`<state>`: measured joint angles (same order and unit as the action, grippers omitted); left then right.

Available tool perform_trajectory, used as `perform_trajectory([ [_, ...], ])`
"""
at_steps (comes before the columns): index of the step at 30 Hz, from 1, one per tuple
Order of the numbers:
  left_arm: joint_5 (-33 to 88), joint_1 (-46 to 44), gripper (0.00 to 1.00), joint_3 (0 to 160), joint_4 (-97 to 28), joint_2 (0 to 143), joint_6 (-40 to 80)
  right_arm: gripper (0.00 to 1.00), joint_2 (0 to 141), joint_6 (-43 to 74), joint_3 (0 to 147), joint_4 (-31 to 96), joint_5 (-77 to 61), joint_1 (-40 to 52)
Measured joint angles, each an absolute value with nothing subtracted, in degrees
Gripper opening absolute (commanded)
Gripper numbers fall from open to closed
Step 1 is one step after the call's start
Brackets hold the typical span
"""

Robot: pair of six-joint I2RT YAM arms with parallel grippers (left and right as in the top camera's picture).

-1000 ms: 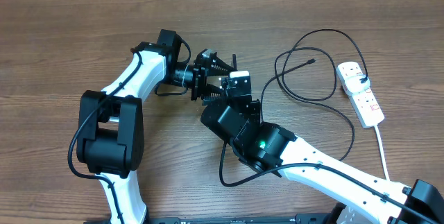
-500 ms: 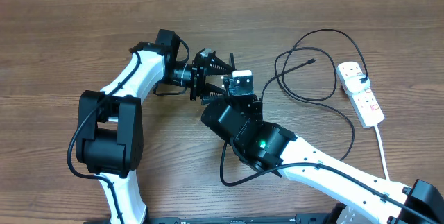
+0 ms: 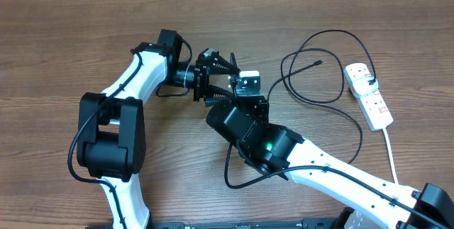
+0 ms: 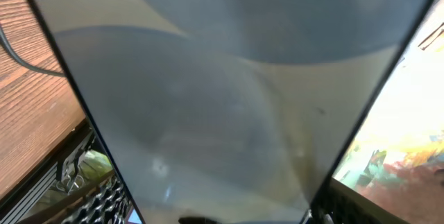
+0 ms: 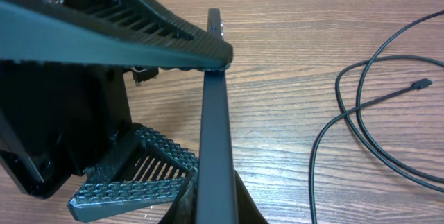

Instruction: Plug charger to phone and switch on socket

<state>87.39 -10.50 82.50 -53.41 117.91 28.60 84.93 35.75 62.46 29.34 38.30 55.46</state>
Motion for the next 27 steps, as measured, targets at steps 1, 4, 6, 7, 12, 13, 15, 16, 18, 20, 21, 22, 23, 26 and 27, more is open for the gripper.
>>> perform_trajectory([
  [1, 87.2, -10.5, 0.85, 82.5, -53.5, 117.9, 28.6, 0.04, 84.9, 35.4, 62.5, 29.3, 38.2, 55.5],
  [4, 87.0, -10.5, 0.86, 82.5, -53.6, 117.9, 28.6, 0.04, 84.9, 34.8, 62.5, 29.3, 37.8, 55.5],
  [6, 86.9, -10.6, 0.88, 82.5, -53.6, 117.9, 28.6, 0.04, 84.9, 34.5, 62.5, 29.3, 37.7, 55.5],
  [7, 86.9, -10.7, 0.91, 82.5, -53.6, 117.9, 28.6, 0.04, 84.9, 34.5, 62.5, 29.2, 37.5, 55.5],
  [12, 86.9, -11.2, 0.96, 82.5, -52.9, 117.9, 28.6, 0.04, 84.9, 35.4, 63.1, 31.2, 36.3, 55.1],
  [13, 87.0, -11.3, 0.97, 82.5, -52.2, 117.9, 28.6, 0.04, 84.9, 36.1, 63.5, 32.2, 36.1, 54.8],
  [15, 87.0, -11.3, 0.97, 82.6, -50.3, 117.9, 28.6, 0.04, 84.5, 38.0, 64.5, 34.4, 35.3, 53.4],
  [16, 87.0, -11.3, 0.97, 82.6, -49.6, 117.9, 28.6, 0.04, 84.1, 38.9, 64.6, 35.2, 35.1, 52.5],
  [18, 87.0, -11.1, 0.96, 82.6, -48.1, 117.9, 28.6, 0.04, 82.9, 40.4, 64.6, 36.6, 34.5, 50.1],
  [20, 86.6, -10.7, 0.95, 82.7, -47.5, 117.9, 28.6, 0.04, 81.2, 42.0, 64.6, 38.0, 34.1, 46.9],
  [21, 86.1, -10.4, 0.93, 82.7, -47.5, 117.9, 28.6, 0.04, 80.0, 42.7, 64.6, 38.9, 33.6, 44.9],
  [22, 85.5, -10.0, 0.93, 82.7, -47.5, 117.9, 28.6, 0.04, 79.0, 43.4, 64.6, 39.8, 33.3, 43.2],
  [23, 84.8, -9.3, 0.92, 82.7, -47.5, 117.9, 28.4, 0.04, 77.8, 44.4, 64.7, 41.0, 32.8, 41.1],
  [26, 82.3, -7.1, 0.92, 82.7, -47.7, 117.1, 27.9, 0.04, 75.2, 47.7, 65.0, 44.5, 31.0, 35.0],
  [27, 81.2, -6.2, 0.92, 82.7, -48.0, 116.4, 27.4, 0.04, 74.8, 48.8, 65.0, 45.3, 30.2, 33.2],
])
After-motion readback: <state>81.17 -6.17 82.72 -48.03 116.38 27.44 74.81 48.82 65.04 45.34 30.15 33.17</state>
